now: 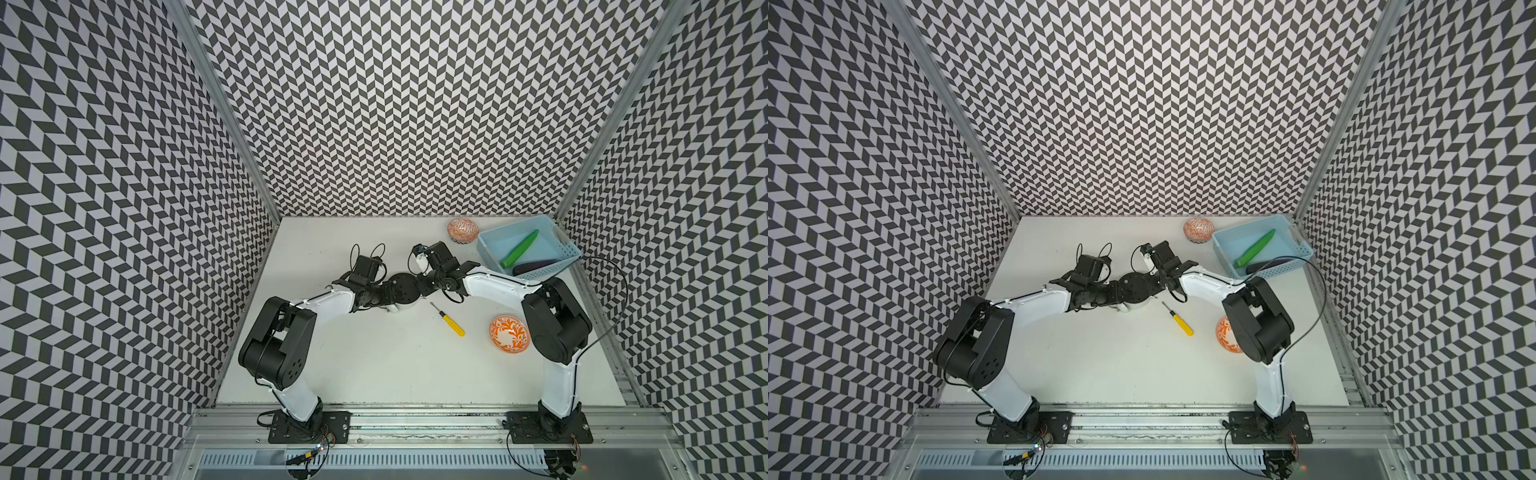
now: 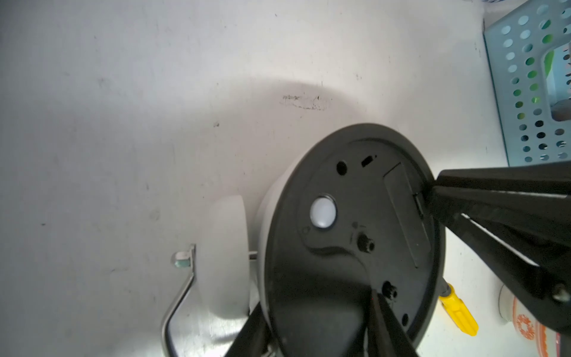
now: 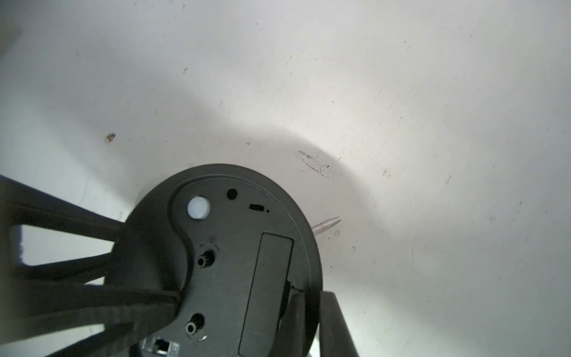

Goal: Remove the battery from the alarm
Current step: Remove the cover from the alarm.

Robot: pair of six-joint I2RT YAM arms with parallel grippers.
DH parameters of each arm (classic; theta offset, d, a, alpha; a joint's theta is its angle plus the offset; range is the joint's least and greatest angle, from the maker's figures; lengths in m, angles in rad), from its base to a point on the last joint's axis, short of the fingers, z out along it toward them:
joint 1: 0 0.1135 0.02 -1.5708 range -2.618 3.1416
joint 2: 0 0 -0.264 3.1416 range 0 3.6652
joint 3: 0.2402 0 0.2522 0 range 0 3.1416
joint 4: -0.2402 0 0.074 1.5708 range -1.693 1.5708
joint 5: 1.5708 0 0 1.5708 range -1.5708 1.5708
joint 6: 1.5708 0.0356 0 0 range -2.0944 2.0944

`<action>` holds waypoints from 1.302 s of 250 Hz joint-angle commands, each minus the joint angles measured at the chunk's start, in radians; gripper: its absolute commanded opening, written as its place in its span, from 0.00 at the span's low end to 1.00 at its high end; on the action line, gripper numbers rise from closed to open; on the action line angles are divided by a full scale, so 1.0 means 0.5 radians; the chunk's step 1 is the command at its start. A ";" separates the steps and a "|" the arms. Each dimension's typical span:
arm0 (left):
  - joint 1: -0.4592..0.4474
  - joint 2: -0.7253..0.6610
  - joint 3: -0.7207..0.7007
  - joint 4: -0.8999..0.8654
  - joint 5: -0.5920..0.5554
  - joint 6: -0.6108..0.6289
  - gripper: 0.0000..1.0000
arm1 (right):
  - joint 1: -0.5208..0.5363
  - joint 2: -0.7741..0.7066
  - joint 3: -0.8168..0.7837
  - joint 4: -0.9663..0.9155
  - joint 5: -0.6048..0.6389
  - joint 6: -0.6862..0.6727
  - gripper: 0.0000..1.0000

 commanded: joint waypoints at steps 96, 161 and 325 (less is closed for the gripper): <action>-0.023 0.095 -0.238 -0.122 -0.216 0.090 0.25 | 0.136 0.198 0.081 -0.591 0.608 0.169 0.16; -0.046 0.097 -0.230 -0.142 -0.243 0.097 0.24 | 0.126 0.315 0.243 -0.756 0.811 0.202 0.18; -0.057 0.086 -0.242 -0.122 -0.190 0.099 0.22 | 0.147 0.570 0.048 -0.852 0.390 0.047 0.15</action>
